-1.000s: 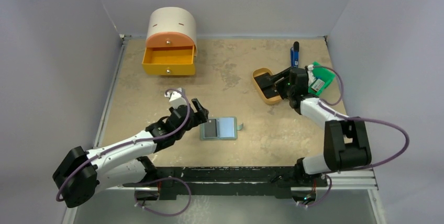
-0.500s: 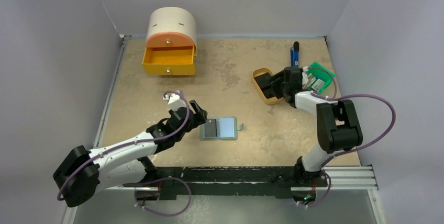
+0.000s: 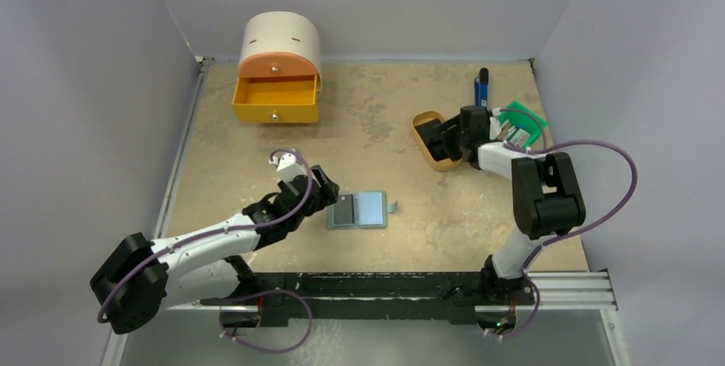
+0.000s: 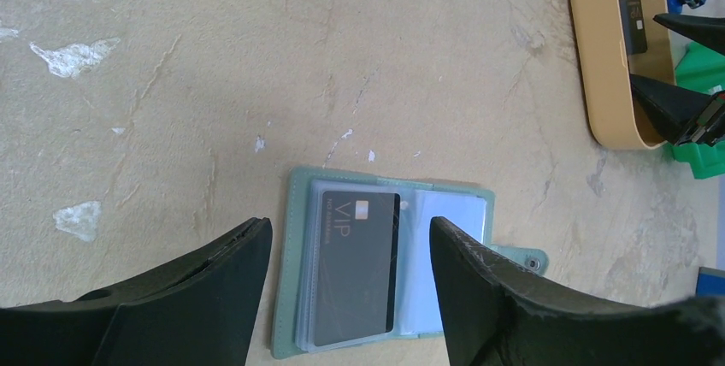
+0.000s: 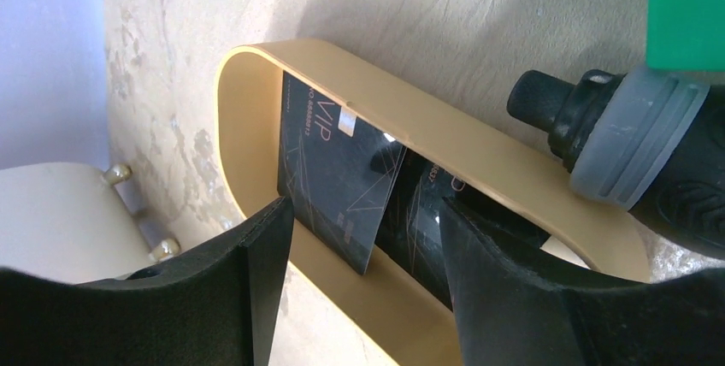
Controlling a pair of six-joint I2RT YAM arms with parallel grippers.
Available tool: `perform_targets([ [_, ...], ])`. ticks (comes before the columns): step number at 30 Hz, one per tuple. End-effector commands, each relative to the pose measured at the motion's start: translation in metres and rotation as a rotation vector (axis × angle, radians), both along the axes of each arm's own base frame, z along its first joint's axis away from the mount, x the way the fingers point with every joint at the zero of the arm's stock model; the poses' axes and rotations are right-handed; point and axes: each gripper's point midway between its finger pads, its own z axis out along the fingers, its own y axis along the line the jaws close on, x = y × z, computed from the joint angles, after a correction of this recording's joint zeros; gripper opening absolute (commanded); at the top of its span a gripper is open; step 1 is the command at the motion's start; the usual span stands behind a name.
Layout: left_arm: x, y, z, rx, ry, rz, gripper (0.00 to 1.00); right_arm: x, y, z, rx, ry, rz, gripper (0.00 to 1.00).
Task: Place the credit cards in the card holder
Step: Pick up the credit card from the storage box.
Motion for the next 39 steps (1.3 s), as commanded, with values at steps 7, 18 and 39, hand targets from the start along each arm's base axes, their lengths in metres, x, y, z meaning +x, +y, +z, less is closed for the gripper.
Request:
perform_targets([
  [7,0.003,-0.007,0.003,-0.027,-0.01,-0.002,0.67,0.022,0.0,0.01,-0.036,-0.025,0.002,0.68],
  [18,0.004,-0.007,0.001,0.0,-0.001,-0.008,0.67,0.037,0.003,0.012,-0.058,-0.017,0.016,0.68],
  [39,0.001,-0.004,-0.003,-0.016,0.009,0.009,0.66,0.045,0.013,0.026,-0.082,-0.062,0.069,0.59],
])
